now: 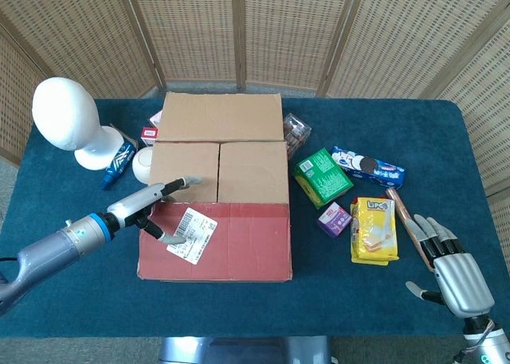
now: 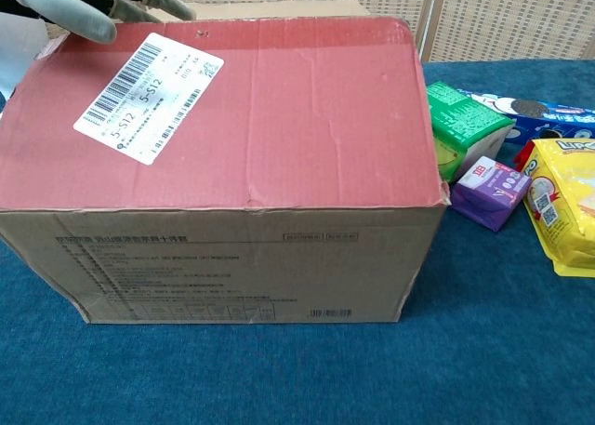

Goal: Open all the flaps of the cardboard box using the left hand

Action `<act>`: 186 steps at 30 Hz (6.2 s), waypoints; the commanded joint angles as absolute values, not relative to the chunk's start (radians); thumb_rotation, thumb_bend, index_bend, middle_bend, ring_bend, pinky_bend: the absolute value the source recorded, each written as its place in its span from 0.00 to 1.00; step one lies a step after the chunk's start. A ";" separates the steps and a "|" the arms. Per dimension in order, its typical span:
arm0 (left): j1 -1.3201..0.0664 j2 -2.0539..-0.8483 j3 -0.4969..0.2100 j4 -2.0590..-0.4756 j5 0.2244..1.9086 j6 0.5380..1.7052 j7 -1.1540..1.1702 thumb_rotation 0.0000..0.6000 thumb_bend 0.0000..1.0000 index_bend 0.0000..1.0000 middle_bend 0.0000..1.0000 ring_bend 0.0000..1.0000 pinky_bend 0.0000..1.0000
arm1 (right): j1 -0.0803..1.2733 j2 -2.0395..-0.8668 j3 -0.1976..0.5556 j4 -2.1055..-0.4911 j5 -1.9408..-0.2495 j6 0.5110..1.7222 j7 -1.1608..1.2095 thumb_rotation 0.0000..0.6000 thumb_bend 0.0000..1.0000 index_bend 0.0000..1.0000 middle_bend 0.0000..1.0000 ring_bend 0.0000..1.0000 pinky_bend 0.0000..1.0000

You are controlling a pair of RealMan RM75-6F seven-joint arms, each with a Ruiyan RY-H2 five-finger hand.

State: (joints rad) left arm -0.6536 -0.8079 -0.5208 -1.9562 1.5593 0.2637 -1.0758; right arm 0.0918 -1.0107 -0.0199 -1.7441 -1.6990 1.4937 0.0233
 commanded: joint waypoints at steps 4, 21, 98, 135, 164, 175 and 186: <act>-0.693 -0.729 -0.338 -1.911 1.914 0.592 -1.539 1.00 0.10 0.00 0.00 0.05 0.35 | 0.092 -1.012 -0.023 -1.744 -1.702 1.490 0.017 1.00 0.00 0.00 0.00 0.00 0.16; -0.896 -0.753 0.040 -1.485 2.335 1.340 -2.158 1.00 0.10 0.00 0.00 0.07 0.43 | 0.099 -1.019 -0.031 -1.748 -1.698 1.467 0.000 1.00 0.00 0.00 0.00 0.00 0.17; -0.786 -1.458 -0.113 -1.488 1.745 1.198 0.043 1.00 0.10 0.00 0.00 0.00 0.08 | 0.109 -0.981 -0.044 -1.757 -1.699 1.455 0.094 1.00 0.00 0.00 0.00 0.00 0.17; -1.088 -1.640 -0.452 -1.459 1.555 1.123 0.267 1.00 0.10 0.00 0.00 0.00 0.10 | 0.120 -0.957 -0.041 -1.753 -1.680 1.437 0.162 1.00 0.00 0.00 0.00 0.00 0.17; -1.120 -1.492 -0.391 -1.650 1.171 0.880 0.435 1.00 0.10 0.11 0.04 0.02 0.19 | 0.131 -0.965 -0.057 -1.752 -1.705 1.415 0.154 1.00 0.00 0.00 0.00 0.00 0.18; -1.066 -1.167 -0.280 -1.875 1.027 0.726 0.462 1.00 0.10 0.29 0.26 0.19 0.28 | 0.137 -0.980 -0.058 -1.762 -1.710 1.405 0.117 1.00 0.00 0.00 0.00 0.00 0.18; -1.103 -1.093 -0.208 -1.941 0.967 0.673 0.481 1.00 0.10 0.37 0.33 0.25 0.30 | 0.138 -0.984 -0.061 -1.761 -1.716 1.408 0.110 1.00 0.00 0.00 0.00 0.00 0.18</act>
